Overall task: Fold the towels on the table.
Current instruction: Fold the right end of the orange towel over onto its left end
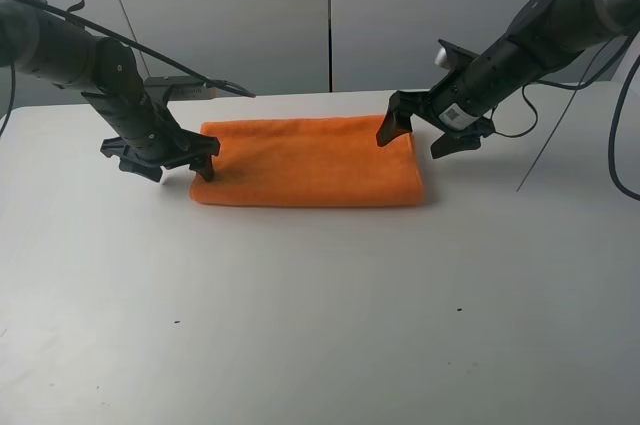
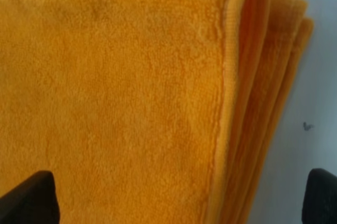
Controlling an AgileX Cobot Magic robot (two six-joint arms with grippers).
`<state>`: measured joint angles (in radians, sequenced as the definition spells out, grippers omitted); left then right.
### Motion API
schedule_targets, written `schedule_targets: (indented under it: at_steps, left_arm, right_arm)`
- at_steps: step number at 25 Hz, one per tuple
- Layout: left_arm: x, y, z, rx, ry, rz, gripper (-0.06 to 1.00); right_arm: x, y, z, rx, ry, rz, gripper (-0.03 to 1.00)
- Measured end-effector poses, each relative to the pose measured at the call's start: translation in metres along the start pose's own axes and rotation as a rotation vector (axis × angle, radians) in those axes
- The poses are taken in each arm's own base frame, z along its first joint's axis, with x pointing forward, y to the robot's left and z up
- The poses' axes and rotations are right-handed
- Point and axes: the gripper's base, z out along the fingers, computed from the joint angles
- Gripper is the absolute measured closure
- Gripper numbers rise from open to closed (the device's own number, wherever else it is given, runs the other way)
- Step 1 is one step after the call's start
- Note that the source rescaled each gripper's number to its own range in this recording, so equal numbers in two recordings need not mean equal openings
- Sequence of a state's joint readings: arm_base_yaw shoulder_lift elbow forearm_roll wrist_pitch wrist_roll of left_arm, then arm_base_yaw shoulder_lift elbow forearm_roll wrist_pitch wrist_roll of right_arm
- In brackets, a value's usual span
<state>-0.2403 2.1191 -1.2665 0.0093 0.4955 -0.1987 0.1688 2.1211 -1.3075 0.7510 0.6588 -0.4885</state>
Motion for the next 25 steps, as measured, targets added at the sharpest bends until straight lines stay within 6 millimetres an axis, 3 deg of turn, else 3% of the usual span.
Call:
schedule_targets:
  at_steps: [8,13,21,25]
  left_arm:
    - [0.000,0.000,0.000,-0.001,0.000,0.002,-0.05]
    - [0.000,0.000,0.000,-0.002,0.003,0.012,-0.05]
    - [0.001,0.000,0.000,-0.003,0.010,0.016,-0.05]
    - [0.001,0.000,0.000,-0.003,0.012,0.019,-0.05]
  right_arm:
    - [0.000,0.000,0.003,-0.015,-0.004,0.039,-0.03]
    - [0.006,-0.007,0.018,-0.022,0.042,0.077,-0.03]
    - [0.007,-0.006,0.019,-0.039,0.064,0.046,-0.03]
    - [0.006,-0.018,0.012,-0.050,0.073,0.050,-0.03]
